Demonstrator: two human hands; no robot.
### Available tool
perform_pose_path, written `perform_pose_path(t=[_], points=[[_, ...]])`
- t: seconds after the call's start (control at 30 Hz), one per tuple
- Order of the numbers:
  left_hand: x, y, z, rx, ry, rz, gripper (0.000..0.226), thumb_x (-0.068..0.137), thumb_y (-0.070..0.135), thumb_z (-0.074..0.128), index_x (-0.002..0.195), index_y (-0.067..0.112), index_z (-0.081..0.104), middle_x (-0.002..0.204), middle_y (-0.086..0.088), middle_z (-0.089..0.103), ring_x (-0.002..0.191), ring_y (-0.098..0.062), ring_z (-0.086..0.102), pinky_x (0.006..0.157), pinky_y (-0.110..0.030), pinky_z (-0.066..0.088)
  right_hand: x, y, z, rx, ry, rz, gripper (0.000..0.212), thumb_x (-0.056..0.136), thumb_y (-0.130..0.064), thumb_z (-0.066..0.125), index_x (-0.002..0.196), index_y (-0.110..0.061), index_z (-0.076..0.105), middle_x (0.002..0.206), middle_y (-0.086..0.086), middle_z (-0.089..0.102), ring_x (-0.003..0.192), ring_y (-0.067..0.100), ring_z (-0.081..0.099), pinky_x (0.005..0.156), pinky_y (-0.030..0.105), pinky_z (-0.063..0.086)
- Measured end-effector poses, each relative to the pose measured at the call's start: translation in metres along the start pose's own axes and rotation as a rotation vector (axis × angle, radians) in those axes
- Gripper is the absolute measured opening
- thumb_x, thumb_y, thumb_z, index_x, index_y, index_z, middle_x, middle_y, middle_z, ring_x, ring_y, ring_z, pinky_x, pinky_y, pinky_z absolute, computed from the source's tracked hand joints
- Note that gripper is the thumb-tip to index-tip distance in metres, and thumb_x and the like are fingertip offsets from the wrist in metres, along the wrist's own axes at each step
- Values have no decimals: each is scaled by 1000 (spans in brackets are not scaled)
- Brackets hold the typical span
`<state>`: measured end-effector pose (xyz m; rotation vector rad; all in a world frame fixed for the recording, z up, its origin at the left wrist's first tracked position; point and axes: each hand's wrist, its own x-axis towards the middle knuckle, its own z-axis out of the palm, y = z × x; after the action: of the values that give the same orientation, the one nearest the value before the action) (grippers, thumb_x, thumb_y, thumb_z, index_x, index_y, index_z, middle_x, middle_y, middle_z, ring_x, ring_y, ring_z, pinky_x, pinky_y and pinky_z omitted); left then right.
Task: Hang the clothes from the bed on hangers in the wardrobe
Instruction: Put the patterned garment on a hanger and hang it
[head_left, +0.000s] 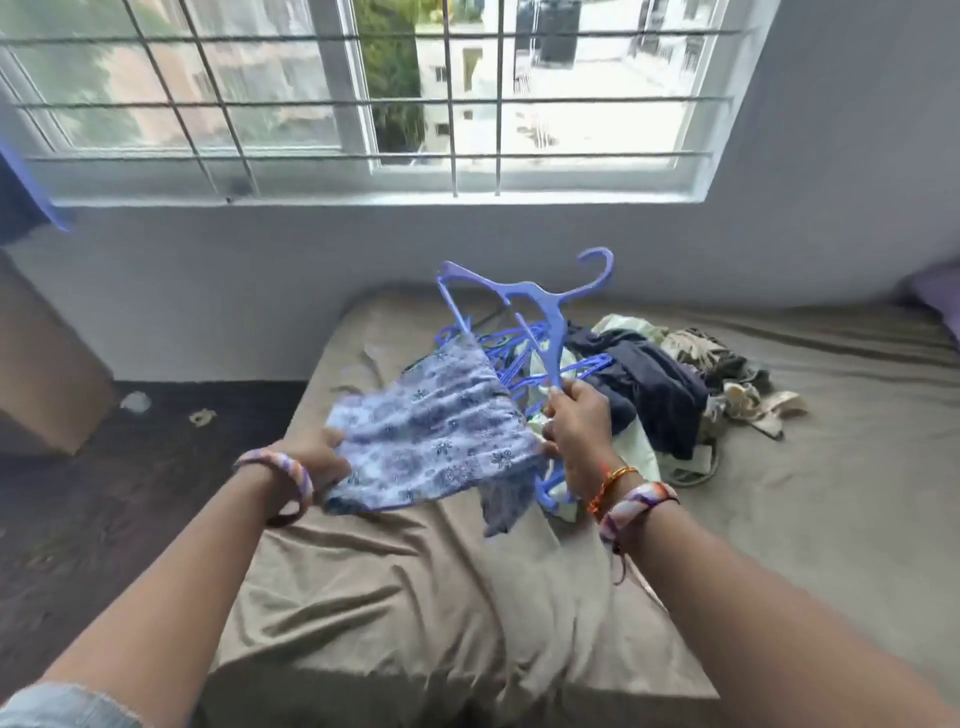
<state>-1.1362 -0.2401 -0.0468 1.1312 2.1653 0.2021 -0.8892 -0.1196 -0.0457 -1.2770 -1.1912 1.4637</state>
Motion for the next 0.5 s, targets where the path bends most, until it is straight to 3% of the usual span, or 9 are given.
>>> perform_pose_path(t=[0.07, 0.1, 0.17, 0.23, 0.3, 0.33, 0.4, 0.43, 0.5], points=[[-2, -6, 18, 234, -248, -58, 36, 72, 25, 77, 100, 14, 56, 81, -5, 55, 69, -16, 51, 65, -21, 44, 0, -29, 0, -97, -63, -159, 19, 89, -15, 46, 73, -20, 53, 57, -4, 42, 46, 10, 33, 45, 24, 27], [-3, -1, 22, 226, -235, -91, 53, 65, 36, 82, 105, 12, 57, 87, -5, 60, 75, -16, 56, 71, -24, 48, -1, -43, 0, -135, -100, -214, 16, 89, -17, 47, 75, -21, 55, 57, -5, 43, 45, 9, 33, 44, 23, 27], [-14, 29, 15, 156, 24, -28, 59, 78, 37, 72, 124, 6, 52, 114, -12, 61, 103, -21, 58, 88, -29, 43, -5, -73, -4, -164, -193, -263, 19, 93, -12, 48, 79, -21, 56, 58, -3, 42, 38, 6, 33, 38, 17, 25], [-24, 67, -3, -5, 291, 158, 69, 87, 32, 63, 141, 1, 33, 144, -16, 39, 133, -24, 38, 103, -25, 28, -10, -100, -11, -195, -318, -303, 20, 96, -8, 47, 84, -20, 57, 59, 0, 42, 31, 2, 30, 33, 12, 23], [-28, 104, -22, -356, 385, 290, 79, 86, 34, 64, 145, 0, 23, 151, -15, 27, 138, -25, 29, 110, -29, 22, -16, -122, -20, -259, -398, -352, 15, 96, -7, 48, 90, -17, 59, 60, 1, 42, 30, 1, 30, 32, 11, 23], [-29, 120, -32, -532, 362, 334, 78, 85, 38, 65, 142, -1, 30, 148, -16, 33, 133, -26, 37, 108, -36, 29, -18, -130, -26, -285, -414, -374, 13, 96, -7, 49, 94, -14, 60, 59, 2, 42, 31, 1, 31, 32, 12, 24], [-25, 140, -41, -831, 264, 326, 50, 82, 45, 66, 114, 7, 57, 117, -6, 60, 98, -14, 58, 80, -34, 42, -19, -144, -40, -314, -406, -405, 13, 95, -6, 50, 101, -9, 61, 58, 1, 43, 32, 2, 32, 32, 14, 25], [-26, 149, -44, -937, 198, 325, 33, 84, 43, 64, 97, 13, 61, 97, 2, 66, 81, -7, 60, 70, -29, 39, -19, -150, -48, -321, -391, -417, 15, 95, -5, 50, 104, -7, 62, 58, 1, 43, 33, 3, 33, 32, 14, 26], [-23, 168, -46, -989, 163, 363, 17, 90, 34, 58, 81, 19, 59, 64, 13, 67, 57, 2, 61, 59, -24, 37, -18, -161, -67, -325, -352, -427, 17, 96, -5, 49, 108, -3, 61, 60, 2, 44, 34, 4, 33, 32, 15, 27]])
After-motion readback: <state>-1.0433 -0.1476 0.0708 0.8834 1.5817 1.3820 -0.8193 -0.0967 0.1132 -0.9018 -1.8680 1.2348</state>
